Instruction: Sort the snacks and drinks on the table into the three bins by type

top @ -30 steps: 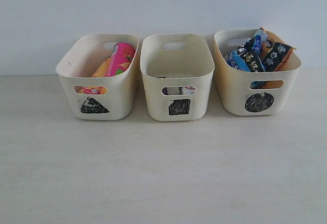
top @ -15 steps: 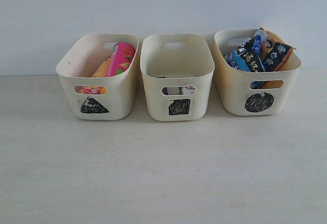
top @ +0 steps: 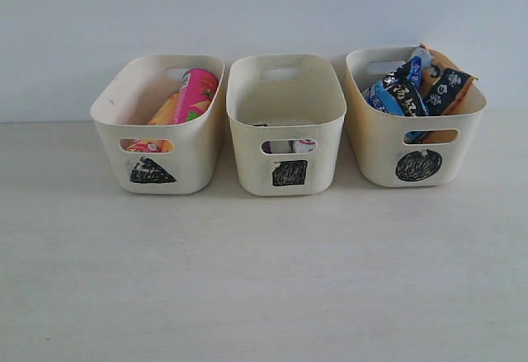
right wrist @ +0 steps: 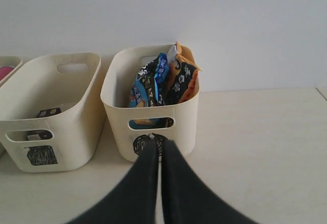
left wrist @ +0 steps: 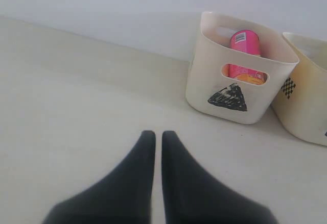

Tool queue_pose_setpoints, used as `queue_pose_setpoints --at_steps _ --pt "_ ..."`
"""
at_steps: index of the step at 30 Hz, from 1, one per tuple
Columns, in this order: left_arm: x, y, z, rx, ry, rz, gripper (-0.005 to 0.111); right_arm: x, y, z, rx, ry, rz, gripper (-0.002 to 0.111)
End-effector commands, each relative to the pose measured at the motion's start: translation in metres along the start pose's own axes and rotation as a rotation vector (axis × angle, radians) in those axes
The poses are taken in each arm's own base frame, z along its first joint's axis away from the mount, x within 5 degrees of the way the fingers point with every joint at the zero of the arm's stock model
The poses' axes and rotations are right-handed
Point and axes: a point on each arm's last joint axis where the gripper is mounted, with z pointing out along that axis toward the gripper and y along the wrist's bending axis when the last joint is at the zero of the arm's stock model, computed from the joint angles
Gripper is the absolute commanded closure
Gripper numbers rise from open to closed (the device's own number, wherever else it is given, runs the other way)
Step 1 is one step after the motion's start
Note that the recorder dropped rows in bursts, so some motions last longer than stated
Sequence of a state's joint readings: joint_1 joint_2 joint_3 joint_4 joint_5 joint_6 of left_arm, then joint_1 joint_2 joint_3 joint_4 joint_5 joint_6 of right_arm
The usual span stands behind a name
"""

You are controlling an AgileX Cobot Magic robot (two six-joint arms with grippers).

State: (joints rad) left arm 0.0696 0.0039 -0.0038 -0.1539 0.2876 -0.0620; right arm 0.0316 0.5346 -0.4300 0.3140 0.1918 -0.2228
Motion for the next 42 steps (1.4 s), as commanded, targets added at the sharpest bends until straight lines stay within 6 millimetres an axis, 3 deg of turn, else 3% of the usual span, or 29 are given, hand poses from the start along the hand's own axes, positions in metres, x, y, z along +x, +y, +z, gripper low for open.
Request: queue_pose_setpoints --at_steps 1,7,11,18,23,31,42 --pt "0.001 0.0 0.0 -0.002 0.0 -0.005 0.102 -0.011 -0.002 -0.005 0.028 -0.126 -0.034 0.108" --pt "0.001 0.0 0.0 -0.002 0.0 -0.005 0.102 -0.012 -0.003 -0.033 0.069 -0.183 -0.178 0.108" --pt "0.001 0.0 0.0 -0.002 0.0 -0.005 0.102 0.001 -0.006 -0.046 0.109 -0.217 -0.196 0.108" --pt "0.001 0.0 0.0 -0.002 0.0 -0.005 0.102 0.066 -0.009 -0.053 0.099 -0.23 -0.115 0.108" --pt "0.001 0.0 0.0 -0.002 0.0 -0.005 0.102 0.108 -0.014 -0.04 0.099 -0.141 -0.039 0.108" --pt "0.001 0.0 0.0 -0.002 0.0 -0.005 0.102 0.127 -0.014 -0.039 0.094 0.047 -0.054 0.108" --pt "0.001 0.0 0.0 -0.002 0.0 -0.005 0.102 0.127 -0.015 -0.039 0.103 0.046 0.071 0.108"
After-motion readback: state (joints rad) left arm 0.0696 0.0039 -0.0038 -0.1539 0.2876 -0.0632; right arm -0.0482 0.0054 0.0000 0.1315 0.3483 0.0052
